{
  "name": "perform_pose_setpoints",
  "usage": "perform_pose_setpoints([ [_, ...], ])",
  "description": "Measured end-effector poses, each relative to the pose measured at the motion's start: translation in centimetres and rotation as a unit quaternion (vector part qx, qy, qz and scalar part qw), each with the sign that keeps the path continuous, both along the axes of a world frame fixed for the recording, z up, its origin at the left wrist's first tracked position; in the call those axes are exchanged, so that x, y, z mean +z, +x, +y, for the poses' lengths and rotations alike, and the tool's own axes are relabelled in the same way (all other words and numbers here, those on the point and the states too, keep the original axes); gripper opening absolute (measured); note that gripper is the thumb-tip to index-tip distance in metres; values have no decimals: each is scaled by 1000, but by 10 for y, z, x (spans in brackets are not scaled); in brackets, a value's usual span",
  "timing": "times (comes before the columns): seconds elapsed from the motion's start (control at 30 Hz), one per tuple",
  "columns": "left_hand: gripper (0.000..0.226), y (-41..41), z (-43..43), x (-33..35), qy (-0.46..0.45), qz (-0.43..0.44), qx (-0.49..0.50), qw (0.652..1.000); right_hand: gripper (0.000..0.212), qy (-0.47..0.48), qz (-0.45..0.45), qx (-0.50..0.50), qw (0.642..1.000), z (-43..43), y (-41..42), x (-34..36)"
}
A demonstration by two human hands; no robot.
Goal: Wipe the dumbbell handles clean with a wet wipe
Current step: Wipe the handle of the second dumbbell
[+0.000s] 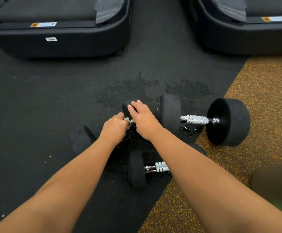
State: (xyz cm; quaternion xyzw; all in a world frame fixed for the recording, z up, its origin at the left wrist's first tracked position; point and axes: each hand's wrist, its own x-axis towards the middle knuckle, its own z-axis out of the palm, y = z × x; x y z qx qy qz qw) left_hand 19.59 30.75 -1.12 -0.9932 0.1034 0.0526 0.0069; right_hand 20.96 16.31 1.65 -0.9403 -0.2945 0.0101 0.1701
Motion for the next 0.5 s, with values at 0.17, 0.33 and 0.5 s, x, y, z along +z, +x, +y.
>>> perform_pose_setpoints([
  [0.17,27,-5,-9,-7,-38,12,2,999,73,-82,12,12,996,-1,4,3],
  [0.33,40,-14,-5,-3,-23,39,-27,999,77,-121,20,20,992,-4,1,7],
  [0.5,39,-16,-9,3,3,55,-10,998,76,-118,35,25,992,-11,-5,4],
])
